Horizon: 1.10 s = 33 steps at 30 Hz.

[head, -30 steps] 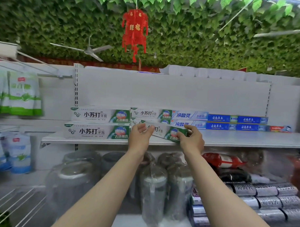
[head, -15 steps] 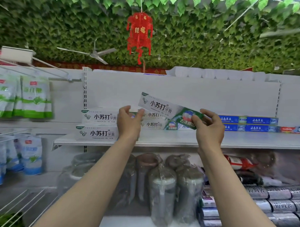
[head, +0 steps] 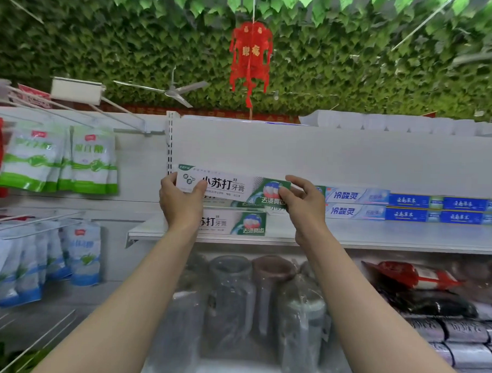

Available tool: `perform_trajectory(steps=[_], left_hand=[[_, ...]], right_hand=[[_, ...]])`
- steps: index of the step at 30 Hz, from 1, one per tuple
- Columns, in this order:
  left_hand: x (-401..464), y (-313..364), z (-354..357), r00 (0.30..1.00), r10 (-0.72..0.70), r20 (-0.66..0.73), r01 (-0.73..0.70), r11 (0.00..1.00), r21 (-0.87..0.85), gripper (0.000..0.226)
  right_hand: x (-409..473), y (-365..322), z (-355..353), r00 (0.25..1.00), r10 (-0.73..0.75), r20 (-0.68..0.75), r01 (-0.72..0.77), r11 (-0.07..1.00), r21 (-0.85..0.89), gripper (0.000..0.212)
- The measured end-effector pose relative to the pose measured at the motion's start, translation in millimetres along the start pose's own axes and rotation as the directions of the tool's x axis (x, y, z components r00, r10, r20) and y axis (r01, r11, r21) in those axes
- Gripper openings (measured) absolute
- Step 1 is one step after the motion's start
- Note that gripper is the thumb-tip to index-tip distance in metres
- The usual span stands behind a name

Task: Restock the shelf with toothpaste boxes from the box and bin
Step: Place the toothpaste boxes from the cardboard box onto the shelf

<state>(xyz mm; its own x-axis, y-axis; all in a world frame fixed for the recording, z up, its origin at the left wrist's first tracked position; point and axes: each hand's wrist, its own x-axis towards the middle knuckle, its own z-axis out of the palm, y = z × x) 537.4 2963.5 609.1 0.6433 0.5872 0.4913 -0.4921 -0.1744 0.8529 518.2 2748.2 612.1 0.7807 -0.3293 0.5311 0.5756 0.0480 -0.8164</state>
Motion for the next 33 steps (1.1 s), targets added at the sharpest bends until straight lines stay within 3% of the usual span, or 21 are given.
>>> perform_trajectory(steps=[7, 11, 17, 25, 29, 33], left_hand=[[34, -23, -29, 0.999, -0.009, -0.047, 0.011, 0.999, 0.044, 0.06], [42, -44, -37, 0.995, -0.091, 0.035, 0.087, 0.991, 0.104, 0.055], [39, -50, -50, 0.987, -0.075, 0.145, 0.067, 0.996, 0.06, 0.05], [36, -64, -57, 0.965, -0.076, 0.253, 0.077, 0.997, 0.006, 0.069], [23, -69, -61, 0.97, -0.099, 0.222, 0.099, 0.995, 0.014, 0.078], [0, -68, -67, 0.981, -0.115, 0.157, 0.116, 0.993, 0.001, 0.067]], right_hand=[[5, 18, 55, 0.999, -0.044, -0.006, 0.042, 0.987, -0.155, 0.027], [2, 30, 66, 0.995, -0.044, -0.09, 0.018, 0.962, -0.271, 0.021], [-4, 34, 83, 0.975, -0.115, -0.189, 0.034, 0.922, -0.385, 0.019], [-21, 45, 86, 0.94, -0.129, -0.315, -0.013, 0.911, -0.413, 0.041], [-45, 49, 77, 0.918, -0.158, -0.363, -0.009, 0.908, -0.418, 0.039], [-69, 49, 67, 0.933, -0.068, -0.353, -0.101, 0.893, -0.438, 0.032]])
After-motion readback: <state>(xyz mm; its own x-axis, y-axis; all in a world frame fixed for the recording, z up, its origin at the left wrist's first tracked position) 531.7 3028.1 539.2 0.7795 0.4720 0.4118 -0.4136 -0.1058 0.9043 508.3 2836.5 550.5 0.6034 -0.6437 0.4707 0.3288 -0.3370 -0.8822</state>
